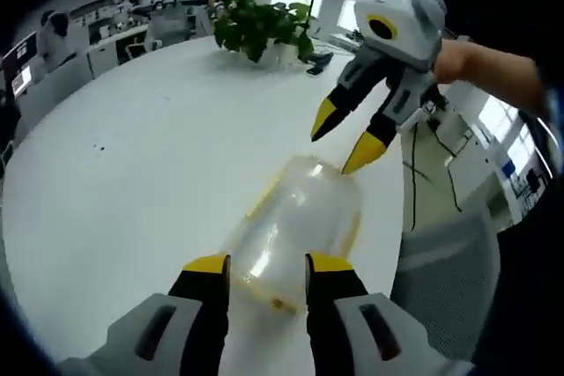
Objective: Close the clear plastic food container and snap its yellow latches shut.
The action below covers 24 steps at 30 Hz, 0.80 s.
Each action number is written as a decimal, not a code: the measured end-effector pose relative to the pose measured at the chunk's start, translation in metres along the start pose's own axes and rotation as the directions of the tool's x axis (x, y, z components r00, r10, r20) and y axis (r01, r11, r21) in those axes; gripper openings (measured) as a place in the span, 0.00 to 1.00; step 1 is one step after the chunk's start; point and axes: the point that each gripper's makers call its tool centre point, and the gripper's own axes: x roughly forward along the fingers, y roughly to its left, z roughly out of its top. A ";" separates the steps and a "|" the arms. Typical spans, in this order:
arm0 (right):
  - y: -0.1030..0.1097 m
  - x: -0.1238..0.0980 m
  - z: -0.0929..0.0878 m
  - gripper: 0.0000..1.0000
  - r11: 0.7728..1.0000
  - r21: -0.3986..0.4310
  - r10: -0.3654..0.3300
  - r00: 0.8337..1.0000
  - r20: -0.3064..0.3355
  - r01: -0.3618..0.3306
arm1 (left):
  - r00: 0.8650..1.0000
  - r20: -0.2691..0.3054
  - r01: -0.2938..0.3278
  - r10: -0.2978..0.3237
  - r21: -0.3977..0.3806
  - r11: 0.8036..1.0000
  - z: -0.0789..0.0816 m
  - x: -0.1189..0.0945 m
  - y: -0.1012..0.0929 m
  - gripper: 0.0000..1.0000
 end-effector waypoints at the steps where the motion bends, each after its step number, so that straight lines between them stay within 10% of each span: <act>1: 0.002 0.001 0.001 0.29 1.000 -0.012 0.008 1.000 0.000 -0.008 | 1.000 -0.001 0.005 -0.005 0.034 0.999 0.002 0.001 -0.002 0.32; 7: 0.011 0.007 0.002 0.29 0.996 -0.084 0.037 0.999 -0.023 -0.039 | 0.999 -0.029 0.042 -0.037 0.172 0.984 0.011 0.009 -0.017 0.27; 24: 0.021 0.037 0.016 0.28 0.977 -0.193 0.088 0.995 -0.044 -0.094 | 0.991 -0.095 0.117 -0.095 0.264 0.957 0.011 0.032 -0.034 0.22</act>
